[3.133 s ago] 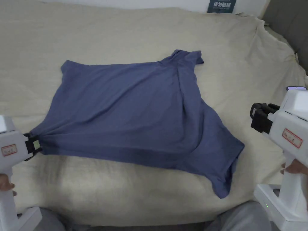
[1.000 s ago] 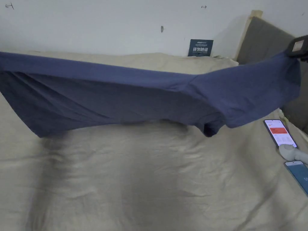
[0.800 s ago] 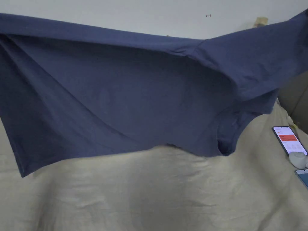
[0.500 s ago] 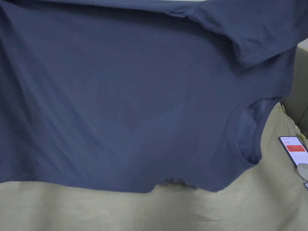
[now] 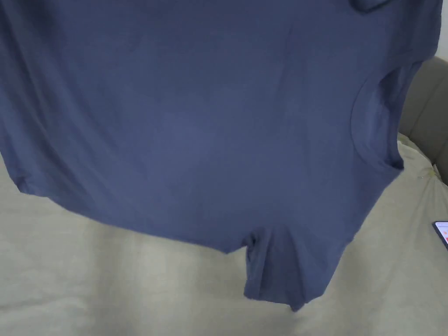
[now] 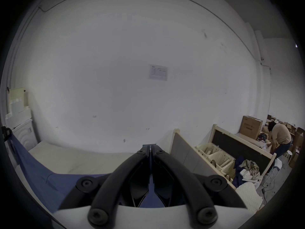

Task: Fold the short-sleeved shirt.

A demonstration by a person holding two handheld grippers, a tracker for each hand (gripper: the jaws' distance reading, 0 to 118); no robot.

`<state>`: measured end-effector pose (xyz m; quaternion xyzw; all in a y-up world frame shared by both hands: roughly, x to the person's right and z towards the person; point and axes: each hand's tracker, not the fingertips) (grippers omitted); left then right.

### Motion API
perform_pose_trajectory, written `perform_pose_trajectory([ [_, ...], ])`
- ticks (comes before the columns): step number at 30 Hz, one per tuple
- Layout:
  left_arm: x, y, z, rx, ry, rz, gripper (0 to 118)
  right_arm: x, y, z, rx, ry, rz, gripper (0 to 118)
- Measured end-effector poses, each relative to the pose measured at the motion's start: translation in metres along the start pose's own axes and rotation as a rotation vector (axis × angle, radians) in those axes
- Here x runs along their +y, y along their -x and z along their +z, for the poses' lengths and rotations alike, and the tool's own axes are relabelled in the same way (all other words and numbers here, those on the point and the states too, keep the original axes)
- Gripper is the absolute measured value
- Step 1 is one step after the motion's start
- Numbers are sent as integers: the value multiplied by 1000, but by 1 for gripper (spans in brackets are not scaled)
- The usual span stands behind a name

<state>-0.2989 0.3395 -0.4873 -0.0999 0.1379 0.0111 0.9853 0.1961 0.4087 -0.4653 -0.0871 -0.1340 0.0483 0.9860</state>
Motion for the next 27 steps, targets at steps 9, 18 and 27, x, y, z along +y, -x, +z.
perform_pose_trajectory([
  [9, 16, -55, -88, 91, -129, -15, 0, 56, 24, -59, -110, -200, -68, 1],
  [18, 1, -91, -141, 154, -292, -518, 0, 37, 29, -104, -121, -232, -96, 1],
  [27, -134, -107, -187, 181, -45, -589, 0, -92, 30, -173, -78, 43, -84, 1],
])
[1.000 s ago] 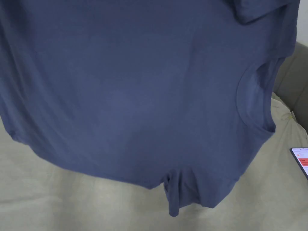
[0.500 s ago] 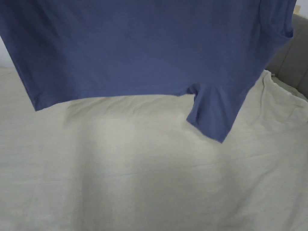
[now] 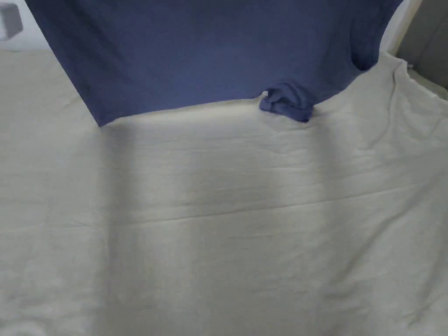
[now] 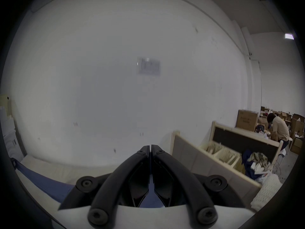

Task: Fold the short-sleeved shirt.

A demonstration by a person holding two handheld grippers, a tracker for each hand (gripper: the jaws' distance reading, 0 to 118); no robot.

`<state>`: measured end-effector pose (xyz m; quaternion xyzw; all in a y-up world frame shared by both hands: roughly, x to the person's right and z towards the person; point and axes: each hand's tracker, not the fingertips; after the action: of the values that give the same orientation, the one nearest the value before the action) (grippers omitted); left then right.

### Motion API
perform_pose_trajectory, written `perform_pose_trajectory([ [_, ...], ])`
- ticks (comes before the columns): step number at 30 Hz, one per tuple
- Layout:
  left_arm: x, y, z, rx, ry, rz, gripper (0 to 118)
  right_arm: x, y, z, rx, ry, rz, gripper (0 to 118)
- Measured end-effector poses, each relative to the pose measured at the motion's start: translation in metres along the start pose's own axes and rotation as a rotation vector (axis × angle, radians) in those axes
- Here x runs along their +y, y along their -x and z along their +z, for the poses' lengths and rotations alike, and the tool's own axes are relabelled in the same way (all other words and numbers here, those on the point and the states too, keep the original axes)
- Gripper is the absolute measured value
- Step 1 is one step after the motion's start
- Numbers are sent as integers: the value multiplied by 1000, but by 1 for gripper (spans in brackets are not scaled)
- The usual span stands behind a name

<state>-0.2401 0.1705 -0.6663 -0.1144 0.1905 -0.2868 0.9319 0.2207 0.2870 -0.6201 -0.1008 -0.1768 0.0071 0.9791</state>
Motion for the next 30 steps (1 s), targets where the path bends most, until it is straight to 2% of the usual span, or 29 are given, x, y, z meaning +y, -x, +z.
perform_pose_trajectory([
  [1, 0, -4, 3, 149, -78, -427, 0, -18, -2, -6, 4, 27, 3, 1],
  [2, -16, -14, 4, 150, -50, -443, 0, -36, -3, -14, 5, 71, 19, 1],
  [8, -108, -59, 22, 166, 144, -483, 0, -168, -19, -29, 17, 287, 24, 1],
  [13, -187, -82, 59, 162, 294, -510, 0, -279, -44, -12, 6, 468, 38, 1],
  [18, -258, -88, 115, 140, 436, -503, 0, -377, -70, 35, 35, 630, 41, 1],
  [23, -310, -77, 177, 117, 462, -489, 0, -438, -94, 108, 56, 714, 132, 1],
  [27, -351, -52, 213, 107, 484, -490, 0, -464, -135, 150, 77, 741, 61, 1],
  [30, -373, -27, 241, 106, 483, -425, 0, -469, -159, 184, 108, 752, 14, 1],
])
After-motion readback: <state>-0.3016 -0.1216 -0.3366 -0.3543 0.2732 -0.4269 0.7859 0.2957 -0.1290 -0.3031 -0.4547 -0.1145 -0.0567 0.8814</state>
